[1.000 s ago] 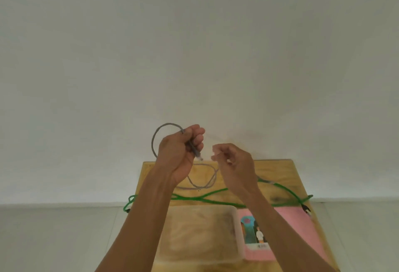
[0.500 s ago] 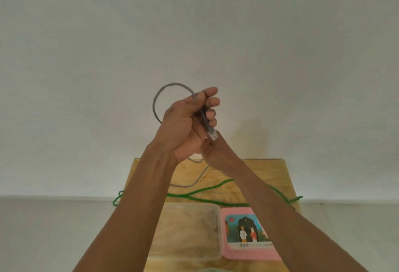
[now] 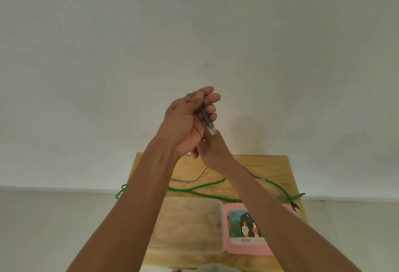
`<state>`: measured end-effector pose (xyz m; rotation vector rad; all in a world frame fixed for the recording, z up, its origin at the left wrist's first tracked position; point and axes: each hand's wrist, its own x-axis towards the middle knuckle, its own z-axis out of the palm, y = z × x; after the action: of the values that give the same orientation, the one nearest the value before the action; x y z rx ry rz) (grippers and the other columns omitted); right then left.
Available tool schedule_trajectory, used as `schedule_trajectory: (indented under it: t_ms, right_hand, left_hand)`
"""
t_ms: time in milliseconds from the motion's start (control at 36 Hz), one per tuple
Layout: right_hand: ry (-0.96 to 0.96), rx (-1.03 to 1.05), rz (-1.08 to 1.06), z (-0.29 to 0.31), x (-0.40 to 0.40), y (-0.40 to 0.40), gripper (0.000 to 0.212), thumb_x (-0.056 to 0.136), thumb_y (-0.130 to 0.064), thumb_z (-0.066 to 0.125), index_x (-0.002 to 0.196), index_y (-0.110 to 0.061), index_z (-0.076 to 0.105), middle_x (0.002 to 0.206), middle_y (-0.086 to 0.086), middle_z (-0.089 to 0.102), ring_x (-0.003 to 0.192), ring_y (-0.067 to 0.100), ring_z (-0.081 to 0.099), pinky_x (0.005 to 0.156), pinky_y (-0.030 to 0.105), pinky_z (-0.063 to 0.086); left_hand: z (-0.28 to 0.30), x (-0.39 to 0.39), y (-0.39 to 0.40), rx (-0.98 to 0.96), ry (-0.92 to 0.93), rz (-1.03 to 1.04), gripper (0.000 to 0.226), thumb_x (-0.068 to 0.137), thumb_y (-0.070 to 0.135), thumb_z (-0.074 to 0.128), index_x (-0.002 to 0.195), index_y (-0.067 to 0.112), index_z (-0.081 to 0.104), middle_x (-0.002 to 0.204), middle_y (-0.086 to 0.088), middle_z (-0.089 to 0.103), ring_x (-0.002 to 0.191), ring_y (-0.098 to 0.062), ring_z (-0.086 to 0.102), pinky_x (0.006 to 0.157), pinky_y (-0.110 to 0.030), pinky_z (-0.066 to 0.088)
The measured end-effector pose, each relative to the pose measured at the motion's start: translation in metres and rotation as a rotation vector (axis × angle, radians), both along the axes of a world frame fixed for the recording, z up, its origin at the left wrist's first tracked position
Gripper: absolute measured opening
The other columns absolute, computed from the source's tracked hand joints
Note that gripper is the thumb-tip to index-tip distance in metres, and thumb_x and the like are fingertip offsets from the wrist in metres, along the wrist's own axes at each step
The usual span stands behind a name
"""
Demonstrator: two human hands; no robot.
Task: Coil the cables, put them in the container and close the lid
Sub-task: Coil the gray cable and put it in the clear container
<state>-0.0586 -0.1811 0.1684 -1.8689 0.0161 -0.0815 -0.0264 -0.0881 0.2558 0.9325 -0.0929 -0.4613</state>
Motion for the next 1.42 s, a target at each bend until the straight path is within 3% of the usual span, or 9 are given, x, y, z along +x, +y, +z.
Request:
schedule_trajectory:
  t_ms: [139,417,667,778,861,972,1139,1250,1417]
  right_hand:
    - [-0.065,-0.121,-0.019,-0.003,-0.004,0.006,0.031,0.099,-0.033,0.056,0.073,-0.016,0.058,0.057,-0.007,0.056,0.048,0.006,0.046,0.052,0.015,0.036]
    - [-0.024,-0.489,0.044,0.003,-0.016,0.007,0.026,0.098,-0.045,0.05,0.097,-0.03,0.07,0.074,-0.009,0.07,0.071,0.013,0.063,0.069,0.038,0.055]
    - [-0.19,-0.755,0.159,0.064,-0.01,-0.031,0.013,0.09,-0.034,0.062,0.097,-0.031,0.073,0.087,-0.013,0.071,0.065,0.003,0.05,0.071,0.032,0.053]
    - [-0.303,-0.618,0.262,0.092,0.011,-0.043,0.007,0.087,-0.026,0.072,0.093,-0.025,0.075,0.083,-0.011,0.071,0.067,0.01,0.06,0.068,0.037,0.054]
    - [-0.299,-0.422,0.28,0.105,0.023,-0.046,0.01,0.081,-0.017,0.08,0.09,-0.016,0.077,0.08,-0.009,0.072,0.067,0.014,0.063,0.066,0.02,0.047]
    - [-0.266,-0.131,0.254,0.103,0.03,-0.048,0.018,0.076,-0.011,0.083,0.091,-0.005,0.076,0.076,-0.003,0.072,0.069,0.004,0.062,0.069,0.014,0.047]
    - [-0.128,0.199,0.196,0.054,0.02,-0.036,0.012,0.084,-0.017,0.073,0.088,-0.026,0.079,0.082,0.016,0.074,0.075,0.05,0.061,0.07,0.066,0.048]
    - [-0.057,0.127,0.177,0.031,-0.003,-0.024,0.05,0.095,-0.003,0.057,0.062,-0.038,0.071,0.056,-0.009,0.06,0.054,0.019,0.05,0.051,0.033,0.046]
    - [-0.055,0.003,0.21,0.028,-0.022,-0.024,0.021,0.1,-0.021,0.056,0.098,-0.033,0.073,0.062,-0.005,0.062,0.048,0.008,0.041,0.05,0.018,0.036]
  left_hand:
    - [-0.02,0.017,0.026,0.237,-0.109,0.049,0.021,0.104,0.01,0.045,0.11,0.001,0.064,0.089,-0.006,0.076,0.074,-0.013,0.07,0.074,-0.027,0.055]
    - [-0.039,0.031,0.043,0.404,-0.304,0.086,0.023,0.105,0.002,0.042,0.109,-0.002,0.064,0.088,-0.009,0.076,0.08,-0.02,0.073,0.089,-0.042,0.055]
    - [-0.044,0.025,0.061,0.833,-0.564,-0.058,0.024,0.106,0.011,0.043,0.111,-0.001,0.063,0.089,-0.013,0.076,0.075,-0.02,0.073,0.072,-0.028,0.056]
    - [-0.037,0.003,0.053,0.75,-0.479,-0.21,0.052,0.109,0.033,0.03,0.102,-0.006,0.064,0.073,-0.016,0.068,0.062,-0.018,0.061,0.063,-0.023,0.047]
    - [-0.03,-0.011,0.045,0.631,-0.383,-0.293,0.074,0.105,0.052,0.016,0.099,-0.003,0.066,0.064,-0.012,0.061,0.06,-0.02,0.051,0.06,-0.028,0.042]
    - [-0.02,-0.021,0.042,0.353,-0.236,-0.324,0.067,0.105,0.048,0.019,0.095,0.0,0.065,0.056,-0.01,0.052,0.054,-0.02,0.044,0.06,-0.028,0.04]
    - [-0.012,-0.026,0.041,0.112,-0.278,-0.346,0.041,0.106,0.026,0.032,0.096,0.004,0.064,0.068,-0.008,0.057,0.06,-0.017,0.048,0.069,-0.033,0.041]
    - [-0.008,-0.022,0.041,0.069,-0.305,-0.292,0.028,0.105,0.016,0.036,0.101,0.001,0.059,0.068,-0.004,0.059,0.064,-0.018,0.047,0.068,-0.028,0.046]
    - [-0.01,-0.009,0.049,0.12,-0.292,-0.165,0.024,0.103,0.01,0.04,0.106,0.0,0.061,0.079,-0.005,0.067,0.066,-0.014,0.058,0.069,-0.024,0.051]
